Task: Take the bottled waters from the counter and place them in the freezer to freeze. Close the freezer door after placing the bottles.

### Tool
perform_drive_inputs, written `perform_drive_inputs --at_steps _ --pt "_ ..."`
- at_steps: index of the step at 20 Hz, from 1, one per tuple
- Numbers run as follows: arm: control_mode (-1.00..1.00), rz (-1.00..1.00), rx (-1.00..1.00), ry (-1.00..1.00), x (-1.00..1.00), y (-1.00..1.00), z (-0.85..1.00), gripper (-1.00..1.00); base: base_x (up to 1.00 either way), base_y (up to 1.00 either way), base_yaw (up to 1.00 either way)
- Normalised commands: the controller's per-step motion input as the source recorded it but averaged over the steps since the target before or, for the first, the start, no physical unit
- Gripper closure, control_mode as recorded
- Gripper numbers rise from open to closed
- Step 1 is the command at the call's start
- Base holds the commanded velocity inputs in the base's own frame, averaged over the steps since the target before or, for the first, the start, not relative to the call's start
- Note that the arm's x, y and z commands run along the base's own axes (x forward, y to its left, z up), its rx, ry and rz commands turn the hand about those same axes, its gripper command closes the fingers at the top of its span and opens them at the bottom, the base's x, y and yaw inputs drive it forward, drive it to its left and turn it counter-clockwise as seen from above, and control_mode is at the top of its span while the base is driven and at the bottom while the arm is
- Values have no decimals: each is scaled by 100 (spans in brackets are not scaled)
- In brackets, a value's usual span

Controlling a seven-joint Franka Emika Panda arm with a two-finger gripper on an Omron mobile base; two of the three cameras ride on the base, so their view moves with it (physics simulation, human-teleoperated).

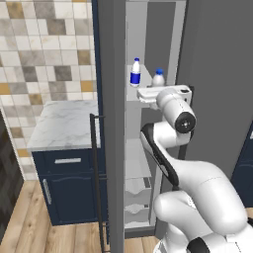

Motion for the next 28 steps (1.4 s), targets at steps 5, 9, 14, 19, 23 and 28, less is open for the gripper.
perform_drive_inputs --at_steps 5,9,14,19,23,28 --pt "-100 0 -6 1 34 0 5 100 0 0 0" --pt "-100 0 0 1 38 0 1 100 0 0 0" --pt "-100 -1 0 0 39 0 0 100 0 0 0" --pt "-100 -3 6 0 29 0 0 100 0 0 0" --pt "-100 -6 4 4 29 0 0 100 0 0 0" --pt "-100 -5 0 4 10 0 -1 100 0 0 0"
